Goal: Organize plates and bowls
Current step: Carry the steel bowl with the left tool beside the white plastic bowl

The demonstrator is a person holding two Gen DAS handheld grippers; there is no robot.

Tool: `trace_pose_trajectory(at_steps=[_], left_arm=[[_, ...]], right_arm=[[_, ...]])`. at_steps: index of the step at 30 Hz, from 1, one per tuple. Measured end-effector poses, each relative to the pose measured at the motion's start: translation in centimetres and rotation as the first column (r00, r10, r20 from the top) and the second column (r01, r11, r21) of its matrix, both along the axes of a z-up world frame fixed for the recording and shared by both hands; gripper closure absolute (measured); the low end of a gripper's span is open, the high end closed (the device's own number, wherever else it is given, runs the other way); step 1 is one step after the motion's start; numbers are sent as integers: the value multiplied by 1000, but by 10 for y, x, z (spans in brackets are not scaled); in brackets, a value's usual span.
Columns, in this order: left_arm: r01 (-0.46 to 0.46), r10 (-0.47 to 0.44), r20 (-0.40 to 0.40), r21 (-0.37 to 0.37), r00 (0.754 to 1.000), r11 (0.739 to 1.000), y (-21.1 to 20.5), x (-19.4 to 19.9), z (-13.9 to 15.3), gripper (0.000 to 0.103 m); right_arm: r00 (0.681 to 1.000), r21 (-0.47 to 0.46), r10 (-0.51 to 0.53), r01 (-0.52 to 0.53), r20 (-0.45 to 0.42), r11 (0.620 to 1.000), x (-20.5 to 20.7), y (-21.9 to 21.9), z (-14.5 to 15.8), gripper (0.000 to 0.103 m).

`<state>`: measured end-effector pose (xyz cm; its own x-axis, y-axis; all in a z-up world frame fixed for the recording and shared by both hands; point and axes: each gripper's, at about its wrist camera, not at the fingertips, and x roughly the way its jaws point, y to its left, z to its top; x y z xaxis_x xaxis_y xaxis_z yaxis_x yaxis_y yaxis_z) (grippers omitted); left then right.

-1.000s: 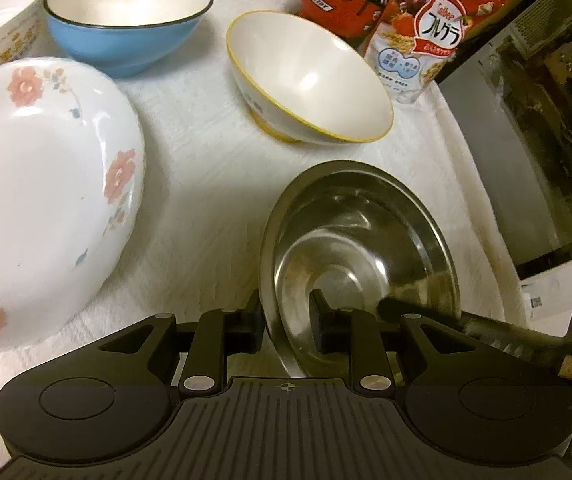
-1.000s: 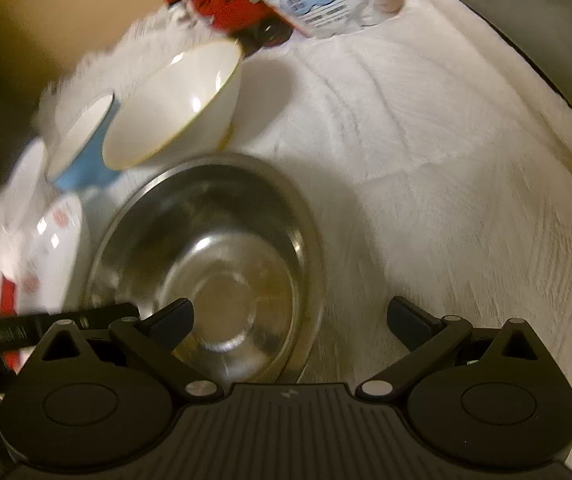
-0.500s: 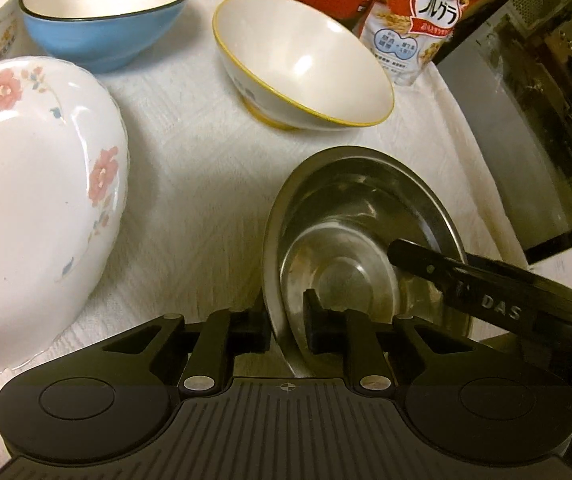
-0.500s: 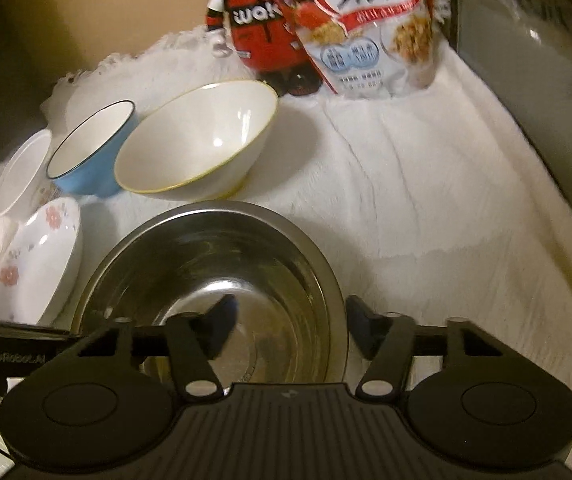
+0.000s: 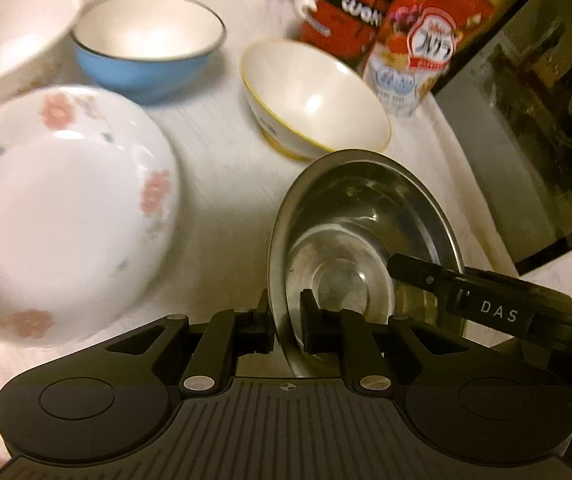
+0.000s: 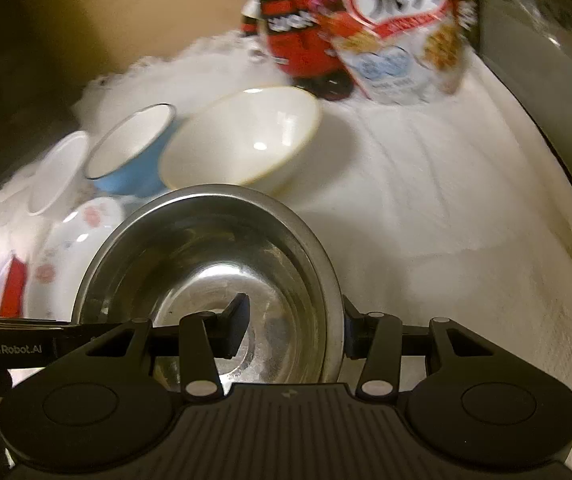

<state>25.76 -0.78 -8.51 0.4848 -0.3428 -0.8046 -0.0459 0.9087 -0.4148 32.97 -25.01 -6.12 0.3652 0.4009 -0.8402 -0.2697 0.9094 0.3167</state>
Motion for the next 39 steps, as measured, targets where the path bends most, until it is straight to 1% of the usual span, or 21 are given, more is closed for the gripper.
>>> trace_pose_trajectory(at_steps=[2, 4, 7, 9, 13, 17, 20, 23, 26, 27, 28, 30, 33, 35, 37, 38, 39], left_arm=[[-35, 35, 10, -12, 999, 999, 11, -8, 4, 89], [-80, 81, 8, -20, 997, 997, 26, -13, 7, 89], [-139, 139, 34, 1, 990, 990, 48, -22, 18, 89], [-176, 175, 61, 15, 983, 984, 63, -26, 27, 89], [-283, 278, 109, 27, 954, 959, 105, -27, 38, 88], [-362, 352, 115, 73, 929, 929, 141, -23, 35, 88], [-408, 396, 111, 114, 912, 906, 160, -17, 26, 88], [-422, 413, 86, 145, 907, 895, 177, -13, 15, 88], [-401, 393, 77, 186, 916, 897, 182, -8, 7, 89], [-393, 381, 96, 196, 919, 898, 184, -9, 7, 89], [-388, 373, 107, 215, 922, 896, 183, -6, 6, 88], [-384, 364, 123, 272, 923, 882, 181, -3, 6, 80], [-368, 349, 120, 263, 930, 892, 184, -3, 2, 78], [-377, 360, 111, 245, 926, 893, 188, -2, 0, 74], [-393, 381, 97, 223, 919, 892, 193, -1, -3, 66], [-397, 386, 94, 213, 918, 893, 194, -1, -4, 66], [-398, 389, 84, 201, 917, 895, 196, 0, -7, 65]], right_arm=[[999, 5, 41, -42, 21, 999, -1, 11, 7, 57], [997, 21, 77, -77, 21, 997, -1, 24, 10, 57], [991, 50, 130, -131, 25, 990, 2, 47, 12, 57], [985, 56, 167, -170, 48, 984, 5, 68, 16, 57], [963, 77, 249, -257, 100, 963, 14, 116, 24, 57], [947, 65, 308, -314, 86, 947, 23, 168, 12, 57], [935, 52, 350, -353, 67, 934, 22, 200, 1, 57], [922, 21, 382, -383, 60, 923, 22, 223, -10, 57], [912, -30, 404, -403, 67, 915, 21, 236, -19, 57], [910, -46, 409, -406, 71, 912, 19, 237, -21, 57], [907, -69, 412, -407, 87, 911, 18, 240, -22, 57], [894, -106, 432, -422, 119, 901, 14, 241, -23, 57], [870, -159, 456, -431, 190, 888, 7, 241, -16, 56], [856, -176, 457, -424, 242, 888, 2, 237, -9, 52], [856, -173, 432, -398, 283, 901, 0, 229, -3, 46], [864, -166, 414, -381, 288, 910, 2, 224, -3, 42], [873, -158, 398, -367, 281, 917, 6, 221, -4, 41]])
